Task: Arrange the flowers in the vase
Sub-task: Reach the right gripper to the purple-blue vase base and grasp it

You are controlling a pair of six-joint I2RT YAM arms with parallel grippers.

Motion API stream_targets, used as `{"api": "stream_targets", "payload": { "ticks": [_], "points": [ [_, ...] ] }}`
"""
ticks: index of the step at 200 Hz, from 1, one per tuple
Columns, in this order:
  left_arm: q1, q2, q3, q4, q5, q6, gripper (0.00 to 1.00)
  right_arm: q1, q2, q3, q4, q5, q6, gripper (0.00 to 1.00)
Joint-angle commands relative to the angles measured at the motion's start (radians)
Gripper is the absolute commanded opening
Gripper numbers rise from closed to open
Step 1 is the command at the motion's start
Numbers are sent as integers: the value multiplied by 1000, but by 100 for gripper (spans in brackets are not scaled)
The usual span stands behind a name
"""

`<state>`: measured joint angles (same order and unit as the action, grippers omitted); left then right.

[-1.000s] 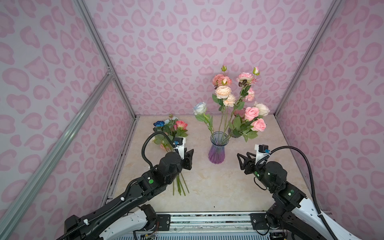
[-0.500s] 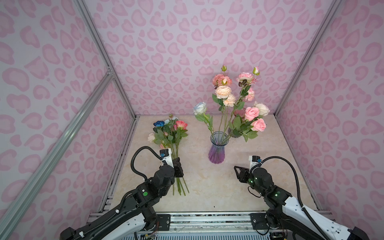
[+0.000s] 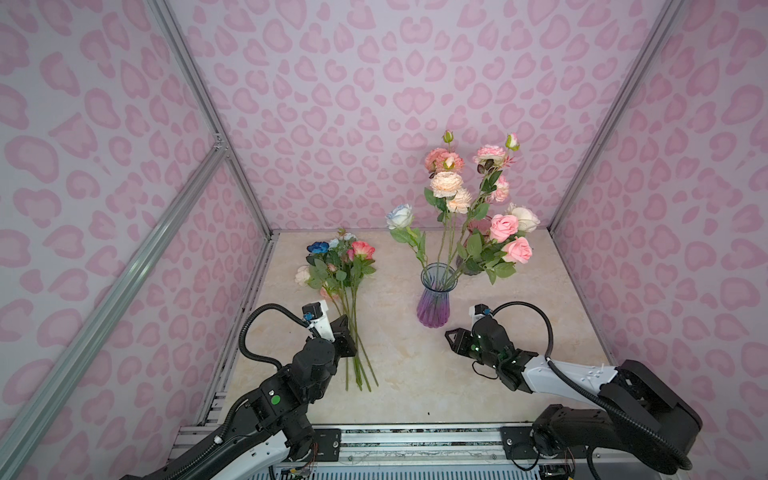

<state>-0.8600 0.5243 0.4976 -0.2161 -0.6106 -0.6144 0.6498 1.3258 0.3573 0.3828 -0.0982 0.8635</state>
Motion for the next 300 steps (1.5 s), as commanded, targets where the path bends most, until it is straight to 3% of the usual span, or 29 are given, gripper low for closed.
{"api": "stream_targets", "payload": {
  "ticks": [1,181,300],
  "points": [
    [2,-16,-6,-19,-42,16,3,12,37,23,50,6,-42,40],
    [11,-47,-15,-37,-57,31,3,9,243,165,65,71,-174,40],
    [19,-33,-6,-25,-60,58,3,-21,409,376,-52,-40,-290,42]
  ]
}}
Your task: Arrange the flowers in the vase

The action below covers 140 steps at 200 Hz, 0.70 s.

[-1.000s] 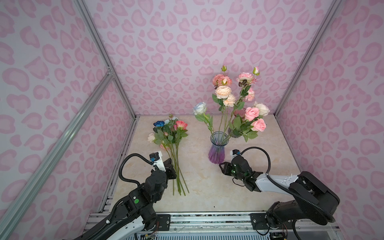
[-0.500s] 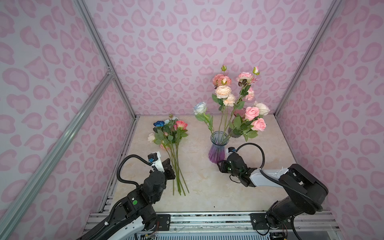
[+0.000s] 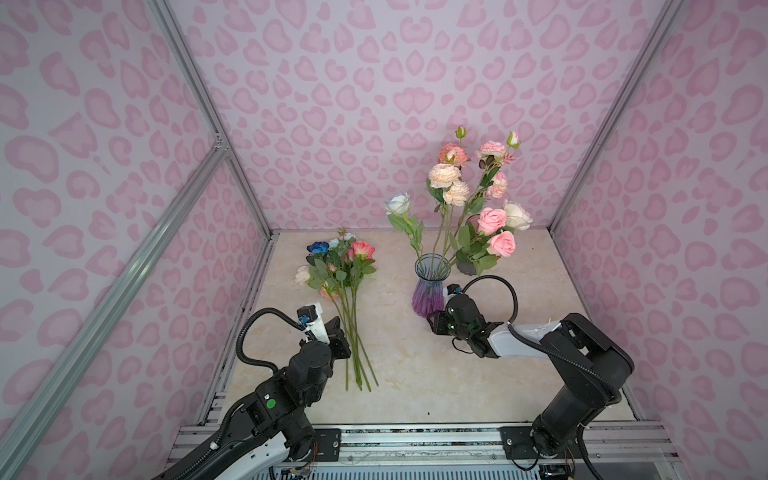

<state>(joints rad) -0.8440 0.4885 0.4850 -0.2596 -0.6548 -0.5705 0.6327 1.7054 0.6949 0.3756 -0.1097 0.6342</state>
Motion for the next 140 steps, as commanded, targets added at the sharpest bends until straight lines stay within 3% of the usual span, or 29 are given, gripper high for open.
{"api": "stream_targets", "payload": {
  "ticks": [1,140],
  "points": [
    [3,3,7,19,-16,15,3,-3,33,41,-47,-29,-62,42],
    [10,-15,18,10,-16,23,3,-18,226,288,-113,-83,-75,43]
  ]
}}
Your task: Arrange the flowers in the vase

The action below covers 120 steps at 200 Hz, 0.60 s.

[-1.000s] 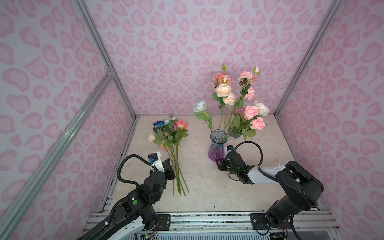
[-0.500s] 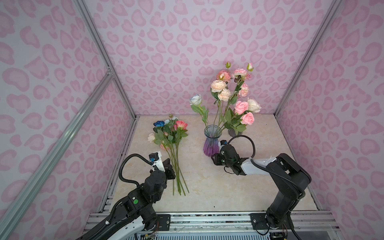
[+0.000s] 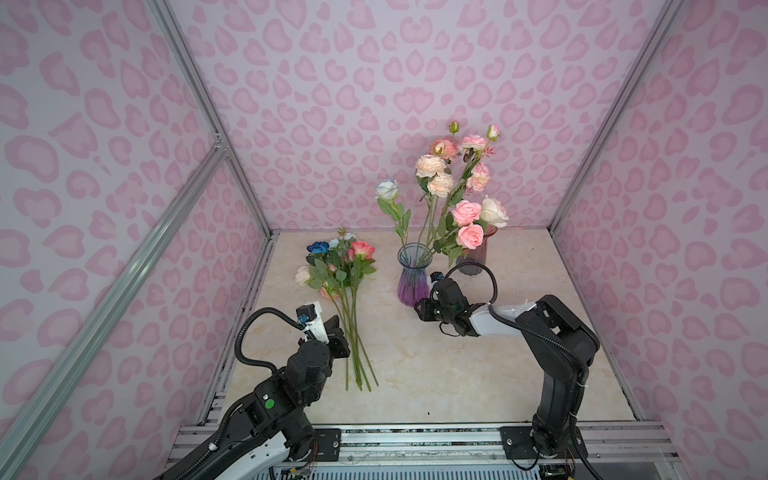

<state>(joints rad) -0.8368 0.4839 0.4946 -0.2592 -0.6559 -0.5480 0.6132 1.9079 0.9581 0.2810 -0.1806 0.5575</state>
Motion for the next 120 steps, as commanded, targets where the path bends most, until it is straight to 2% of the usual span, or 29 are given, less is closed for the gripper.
{"api": "stream_targets", "payload": {
  "ticks": [1,120],
  "points": [
    [2,-11,8,9,-15,0,3,2,24,27,-18,-11,2,43],
    [4,-41,9,-23,-20,-8,3,2,153,233,-53,8,33,46]
  ]
}}
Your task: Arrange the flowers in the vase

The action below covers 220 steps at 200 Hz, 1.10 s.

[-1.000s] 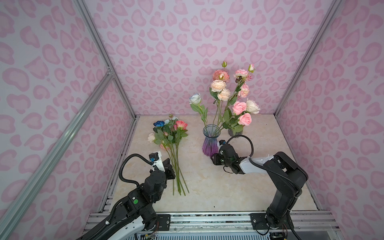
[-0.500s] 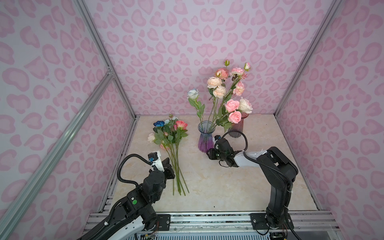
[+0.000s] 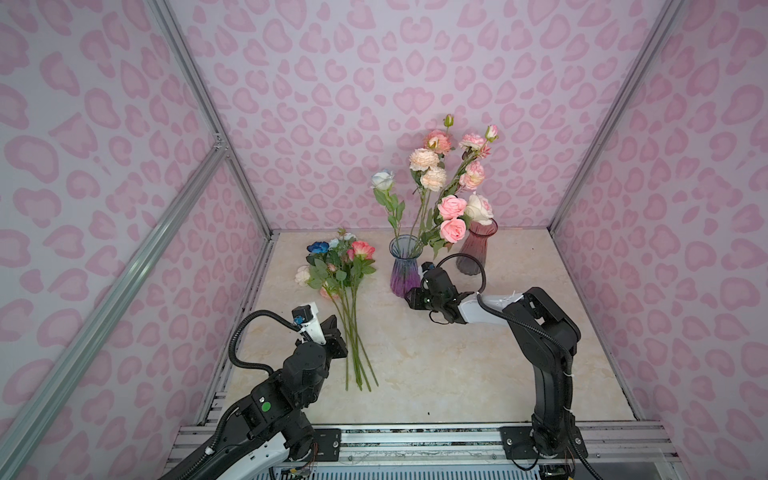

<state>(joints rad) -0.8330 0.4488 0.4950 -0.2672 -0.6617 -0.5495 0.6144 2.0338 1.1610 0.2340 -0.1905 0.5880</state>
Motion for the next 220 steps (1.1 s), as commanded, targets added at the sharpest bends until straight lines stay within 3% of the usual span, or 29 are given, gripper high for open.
{"api": "stream_targets", "payload": {
  "ticks": [1,136,220],
  "points": [
    [1,-7,9,-16,-15,-6,3,1,28,33,-7,18,2,46],
    [2,-13,49,-53,1,10,3,-1,155,270,-131,12,-46,48],
    [2,-36,53,-74,1,2,3,1,183,274,-114,8,-29,48]
  ]
}}
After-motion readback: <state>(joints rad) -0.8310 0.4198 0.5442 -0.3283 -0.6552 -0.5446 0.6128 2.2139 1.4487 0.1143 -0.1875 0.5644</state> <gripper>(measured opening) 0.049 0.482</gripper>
